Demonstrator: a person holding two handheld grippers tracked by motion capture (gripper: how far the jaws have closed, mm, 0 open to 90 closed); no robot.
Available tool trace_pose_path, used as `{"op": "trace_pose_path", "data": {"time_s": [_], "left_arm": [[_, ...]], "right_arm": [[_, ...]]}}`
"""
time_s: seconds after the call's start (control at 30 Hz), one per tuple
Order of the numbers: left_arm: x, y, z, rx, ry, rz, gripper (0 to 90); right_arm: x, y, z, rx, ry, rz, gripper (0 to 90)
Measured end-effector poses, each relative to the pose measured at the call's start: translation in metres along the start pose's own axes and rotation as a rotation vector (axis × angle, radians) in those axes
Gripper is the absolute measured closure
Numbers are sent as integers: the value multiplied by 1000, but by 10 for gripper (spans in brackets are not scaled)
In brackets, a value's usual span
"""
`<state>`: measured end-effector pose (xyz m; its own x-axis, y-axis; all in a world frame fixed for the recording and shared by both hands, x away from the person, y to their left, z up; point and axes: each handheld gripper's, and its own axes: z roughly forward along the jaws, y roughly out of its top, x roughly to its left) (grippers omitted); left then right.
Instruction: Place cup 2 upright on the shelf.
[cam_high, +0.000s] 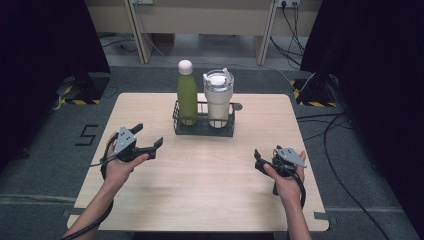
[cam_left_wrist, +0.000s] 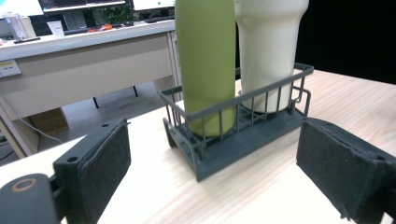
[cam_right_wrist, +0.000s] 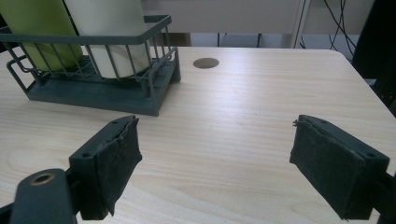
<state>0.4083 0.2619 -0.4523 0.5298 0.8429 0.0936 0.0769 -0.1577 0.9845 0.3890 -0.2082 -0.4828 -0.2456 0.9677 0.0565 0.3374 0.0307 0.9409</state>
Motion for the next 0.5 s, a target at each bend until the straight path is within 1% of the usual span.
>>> {"op": "trace_pose_path", "data": {"time_s": [0.27,0.37,0.43,0.5], "left_arm": [[0,-24,-16,14,12,-31,97],[0,-32,-21,9,24,-43,102],[1,-36,-25,13,37,-41,103],[3,-38,-28,12,48,-48,105]], "right_arm": [[1,-1,0,4,2,0,152],[2,-1,0,5,3,0,152],[2,-1,0,5,3,-1,152],[2,0,0,4,4,-2,152]]}}
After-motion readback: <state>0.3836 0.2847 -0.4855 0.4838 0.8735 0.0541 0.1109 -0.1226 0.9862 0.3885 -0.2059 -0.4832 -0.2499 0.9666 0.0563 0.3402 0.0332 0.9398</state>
